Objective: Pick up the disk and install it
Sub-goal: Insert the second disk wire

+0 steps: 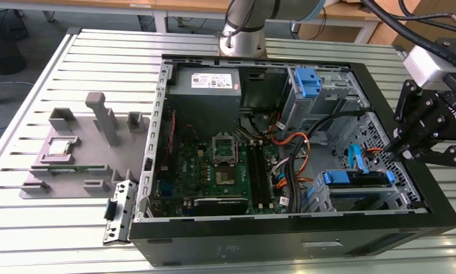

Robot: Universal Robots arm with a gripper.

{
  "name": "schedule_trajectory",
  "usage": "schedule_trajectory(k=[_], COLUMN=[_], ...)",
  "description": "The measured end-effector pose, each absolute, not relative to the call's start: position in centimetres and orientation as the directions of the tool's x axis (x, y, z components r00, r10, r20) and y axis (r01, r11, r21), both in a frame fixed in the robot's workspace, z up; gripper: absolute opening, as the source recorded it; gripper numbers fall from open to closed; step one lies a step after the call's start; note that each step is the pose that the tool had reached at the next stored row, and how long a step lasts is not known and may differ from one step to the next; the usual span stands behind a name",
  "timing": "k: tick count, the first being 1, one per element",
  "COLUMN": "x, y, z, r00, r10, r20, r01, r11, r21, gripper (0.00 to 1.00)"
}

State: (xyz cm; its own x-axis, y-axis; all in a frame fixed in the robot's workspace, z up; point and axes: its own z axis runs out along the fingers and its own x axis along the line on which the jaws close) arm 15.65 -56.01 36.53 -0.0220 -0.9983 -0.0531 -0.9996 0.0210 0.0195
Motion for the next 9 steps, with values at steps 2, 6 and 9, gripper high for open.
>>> schedule_trajectory(k=[2,6,9], x=[15.65,15.65,15.65], y=[-56.01,-56.02,-56.02], z=[36.48,36.46,36.45], r00=[-0.022,-0.022,-0.022], r10=[-0.998,-0.998,-0.998], r20=[-0.053,-0.053,-0.053], r01=[-1.0,-1.0,-1.0], r11=[0.021,0.021,0.021], r21=[0.02,0.019,0.019], gripper=[0.23,0.23,0.23])
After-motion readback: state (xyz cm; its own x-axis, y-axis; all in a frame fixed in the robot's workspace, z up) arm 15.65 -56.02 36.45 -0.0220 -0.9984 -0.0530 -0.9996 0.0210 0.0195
